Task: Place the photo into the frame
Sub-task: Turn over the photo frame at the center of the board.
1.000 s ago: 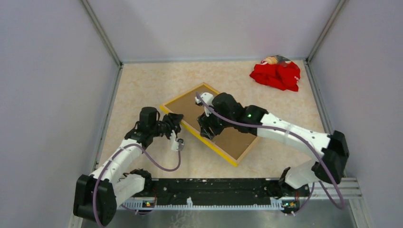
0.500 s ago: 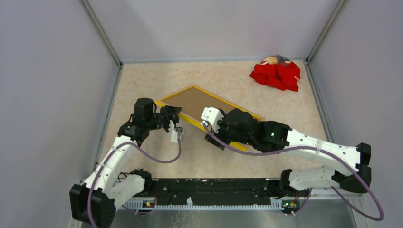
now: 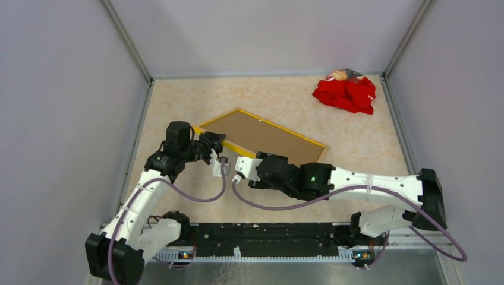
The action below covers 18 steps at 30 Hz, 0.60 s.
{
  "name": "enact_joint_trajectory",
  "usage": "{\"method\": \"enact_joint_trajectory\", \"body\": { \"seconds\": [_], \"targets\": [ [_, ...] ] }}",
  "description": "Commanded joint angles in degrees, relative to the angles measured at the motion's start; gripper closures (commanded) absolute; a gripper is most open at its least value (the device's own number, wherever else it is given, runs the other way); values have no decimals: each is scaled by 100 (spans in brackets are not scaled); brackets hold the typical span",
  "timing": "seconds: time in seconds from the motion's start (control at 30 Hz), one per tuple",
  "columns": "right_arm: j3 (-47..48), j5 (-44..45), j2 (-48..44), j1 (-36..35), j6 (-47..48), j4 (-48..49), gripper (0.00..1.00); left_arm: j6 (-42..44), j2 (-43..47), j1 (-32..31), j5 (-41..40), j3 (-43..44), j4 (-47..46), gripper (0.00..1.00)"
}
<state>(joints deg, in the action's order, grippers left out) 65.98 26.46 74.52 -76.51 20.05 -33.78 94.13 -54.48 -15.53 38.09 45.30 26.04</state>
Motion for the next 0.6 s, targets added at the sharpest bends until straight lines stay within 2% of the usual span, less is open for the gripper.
{"method": "enact_joint_trajectory", "body": {
  "seconds": [0.0, 0.1, 0.33, 0.5, 0.57],
  "targets": [
    [-149, 952, 77, -83, 536, 522, 45, -428, 245, 6, 666, 352, -461, 79],
    [-258, 1303, 62, -97, 749, 867, 50, -428, 253, 7, 648, 331, -488, 79],
    [-416, 1506, 100, -137, 987, 1230, 51, -384, 258, 6, 650, 268, -535, 79],
    [-421, 1558, 265, -136, 887, 1214, 63, -418, 264, 6, 669, 260, -589, 79],
    [-410, 1739, 359, -117, 825, 1270, 73, -451, 228, 10, 745, 312, -613, 78]
  ]
}}
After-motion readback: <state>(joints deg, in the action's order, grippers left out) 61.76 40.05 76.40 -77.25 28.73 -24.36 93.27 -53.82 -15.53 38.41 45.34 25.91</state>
